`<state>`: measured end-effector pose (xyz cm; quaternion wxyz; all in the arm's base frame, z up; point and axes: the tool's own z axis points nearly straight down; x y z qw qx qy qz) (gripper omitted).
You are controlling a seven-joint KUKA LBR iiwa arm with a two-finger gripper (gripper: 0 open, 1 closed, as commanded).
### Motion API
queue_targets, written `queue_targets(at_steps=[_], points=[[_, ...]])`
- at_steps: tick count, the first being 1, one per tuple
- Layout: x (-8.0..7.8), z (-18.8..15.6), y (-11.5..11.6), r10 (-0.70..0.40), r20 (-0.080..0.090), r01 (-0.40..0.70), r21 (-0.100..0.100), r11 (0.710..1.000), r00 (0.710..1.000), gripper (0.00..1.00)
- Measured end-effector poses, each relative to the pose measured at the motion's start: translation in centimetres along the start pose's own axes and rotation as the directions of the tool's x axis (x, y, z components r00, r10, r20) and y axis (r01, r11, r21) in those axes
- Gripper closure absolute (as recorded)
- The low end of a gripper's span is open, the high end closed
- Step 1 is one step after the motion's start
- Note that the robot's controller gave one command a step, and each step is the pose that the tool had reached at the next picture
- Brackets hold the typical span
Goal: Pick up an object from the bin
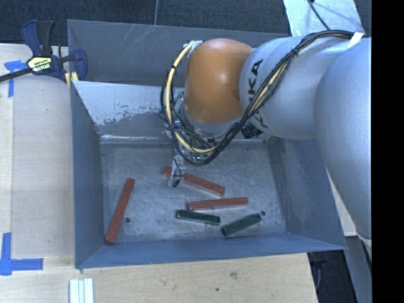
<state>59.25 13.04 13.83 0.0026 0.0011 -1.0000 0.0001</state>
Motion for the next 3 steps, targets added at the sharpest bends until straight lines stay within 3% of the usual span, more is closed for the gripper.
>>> queue_targets(at_steps=[1,2,3], points=[[2.0,7.2,-5.1,-0.096,0.002,0.096,0.003,0.995,0.995,0.0],[1.7,6.7,-4.8,-0.097,0.011,0.097,0.0,0.995,0.995,1.0],[0.9,-7.3,-6.5,-0.111,0.018,0.111,0.001,0.994,0.994,1.0]])
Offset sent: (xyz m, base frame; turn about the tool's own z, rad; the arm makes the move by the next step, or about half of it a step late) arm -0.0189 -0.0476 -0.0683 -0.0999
